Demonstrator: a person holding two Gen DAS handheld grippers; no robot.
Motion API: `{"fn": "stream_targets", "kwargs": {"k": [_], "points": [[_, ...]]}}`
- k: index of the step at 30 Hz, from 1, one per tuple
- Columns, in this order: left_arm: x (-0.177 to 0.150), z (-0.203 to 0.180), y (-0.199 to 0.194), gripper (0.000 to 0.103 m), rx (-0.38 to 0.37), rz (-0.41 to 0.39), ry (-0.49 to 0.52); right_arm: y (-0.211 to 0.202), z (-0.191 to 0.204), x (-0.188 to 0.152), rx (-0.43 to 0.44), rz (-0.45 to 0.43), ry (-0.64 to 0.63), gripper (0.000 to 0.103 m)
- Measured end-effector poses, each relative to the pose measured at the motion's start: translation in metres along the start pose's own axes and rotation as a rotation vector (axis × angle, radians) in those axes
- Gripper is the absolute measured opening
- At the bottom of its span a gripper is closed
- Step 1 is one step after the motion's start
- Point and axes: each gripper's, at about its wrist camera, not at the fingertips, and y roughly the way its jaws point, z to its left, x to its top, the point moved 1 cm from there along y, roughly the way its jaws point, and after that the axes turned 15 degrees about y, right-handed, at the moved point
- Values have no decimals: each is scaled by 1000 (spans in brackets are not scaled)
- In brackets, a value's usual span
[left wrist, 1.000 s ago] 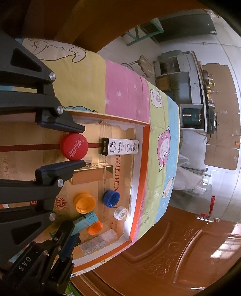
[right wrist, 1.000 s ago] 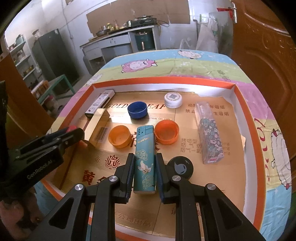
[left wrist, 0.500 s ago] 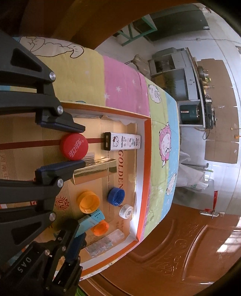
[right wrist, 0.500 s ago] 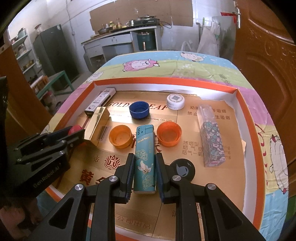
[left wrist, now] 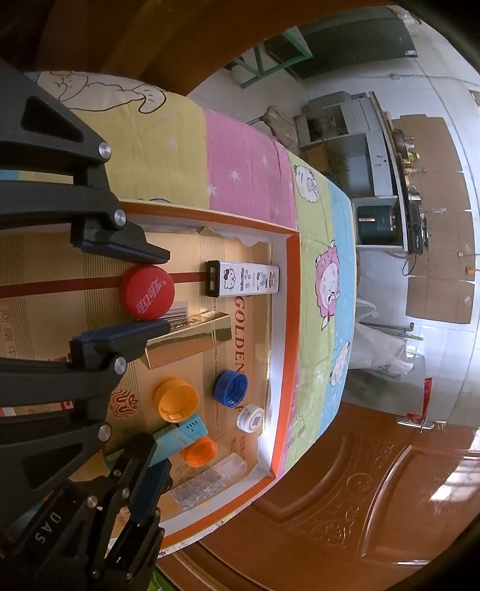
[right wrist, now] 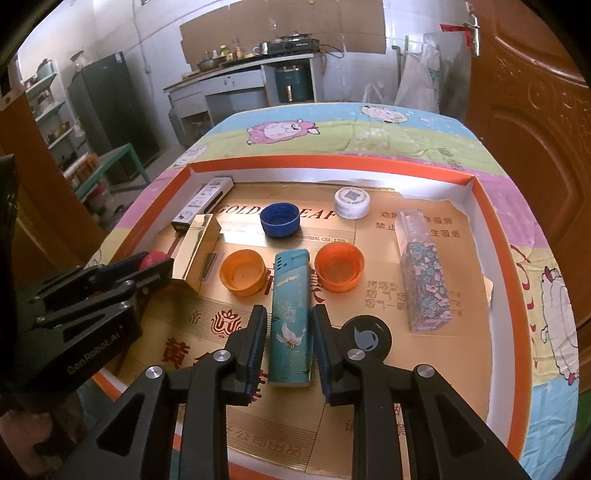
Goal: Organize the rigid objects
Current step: 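Open the right gripper releasing the teal tube while the left gripper releases the red cap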
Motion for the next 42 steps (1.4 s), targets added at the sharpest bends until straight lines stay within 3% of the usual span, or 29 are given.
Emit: {"fn": "stream_targets", "kwargs": {"k": [4, 10, 12, 14, 42], "points": [[0, 0, 0, 32, -7, -5, -4, -1, -2, -1, 5, -2, 0, 32], [-1, 1, -3, 36, -11, -15, -7, -2, -2, -2, 8, -10, -2, 33], [0, 2, -7, 45, 9, -26, -4, -2, -2, -1, 6, -14, -2, 33], [0, 3, -9, 47, -1, -38, -12, -3, -2, -1, 7, -15, 0, 33], [-3, -11, -34, 48, -1, -56, -10, -33, -3, -7, 7, -73, 0, 33]]}}
